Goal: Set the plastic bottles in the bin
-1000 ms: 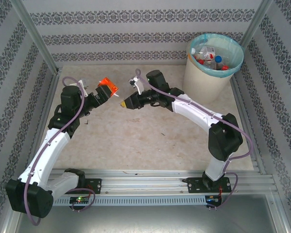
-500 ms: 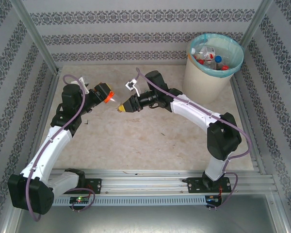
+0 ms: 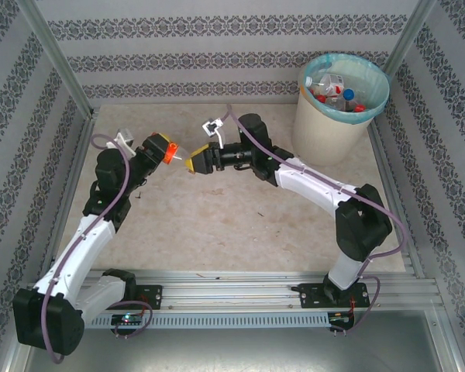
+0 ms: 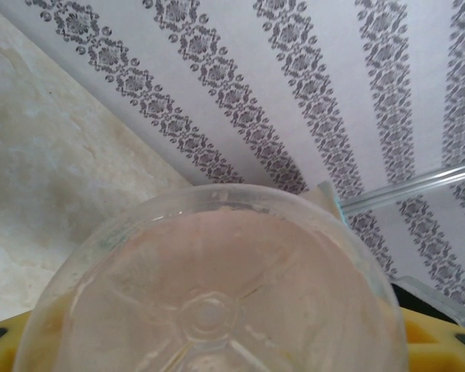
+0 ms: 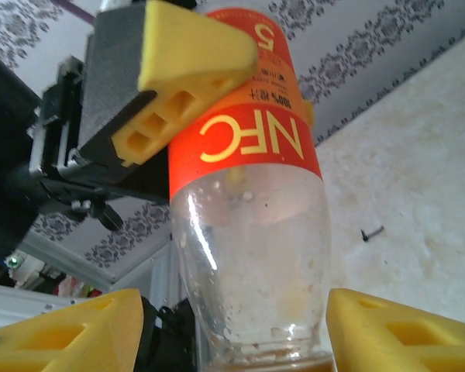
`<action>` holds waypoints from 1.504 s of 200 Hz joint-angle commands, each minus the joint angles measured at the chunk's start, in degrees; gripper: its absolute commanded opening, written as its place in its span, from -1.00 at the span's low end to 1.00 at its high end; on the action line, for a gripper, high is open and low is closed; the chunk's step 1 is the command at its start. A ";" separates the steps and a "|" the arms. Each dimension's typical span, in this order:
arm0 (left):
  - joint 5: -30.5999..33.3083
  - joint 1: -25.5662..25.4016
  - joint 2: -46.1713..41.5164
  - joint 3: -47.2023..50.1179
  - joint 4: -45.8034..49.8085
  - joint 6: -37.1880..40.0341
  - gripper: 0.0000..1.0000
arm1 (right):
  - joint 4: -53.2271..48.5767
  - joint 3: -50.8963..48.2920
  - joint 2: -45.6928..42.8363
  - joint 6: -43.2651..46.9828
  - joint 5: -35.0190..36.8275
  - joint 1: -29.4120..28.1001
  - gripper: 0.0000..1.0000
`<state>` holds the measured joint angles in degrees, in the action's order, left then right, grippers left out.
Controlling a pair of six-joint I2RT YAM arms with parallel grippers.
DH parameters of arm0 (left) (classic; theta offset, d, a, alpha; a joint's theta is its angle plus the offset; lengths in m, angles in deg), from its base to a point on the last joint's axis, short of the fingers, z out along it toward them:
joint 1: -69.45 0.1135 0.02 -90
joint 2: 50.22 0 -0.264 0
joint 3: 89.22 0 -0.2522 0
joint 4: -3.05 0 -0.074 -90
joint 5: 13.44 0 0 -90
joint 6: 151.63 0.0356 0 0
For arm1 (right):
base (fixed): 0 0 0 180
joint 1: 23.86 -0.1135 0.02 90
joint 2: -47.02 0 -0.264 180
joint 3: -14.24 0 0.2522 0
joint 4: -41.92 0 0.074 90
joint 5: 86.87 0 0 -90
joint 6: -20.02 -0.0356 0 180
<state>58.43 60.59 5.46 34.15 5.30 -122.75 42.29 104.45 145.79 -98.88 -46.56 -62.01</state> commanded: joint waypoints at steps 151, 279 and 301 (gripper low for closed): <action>11.43 0.61 -8.92 4.77 -11.78 -10.83 0.01 | 36.68 -5.01 1.55 -25.10 7.94 -2.50 0.19; 11.59 0.61 -7.99 4.74 -15.74 -13.50 0.00 | 35.55 -2.01 4.33 -26.14 6.81 -3.76 0.22; 12.48 0.60 -8.56 5.27 -15.66 -13.50 0.00 | 36.23 -1.44 4.97 -26.73 6.13 -3.82 0.14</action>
<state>69.77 60.59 -2.08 39.11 -5.78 -135.39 75.20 100.93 149.46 -124.59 -39.30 -65.29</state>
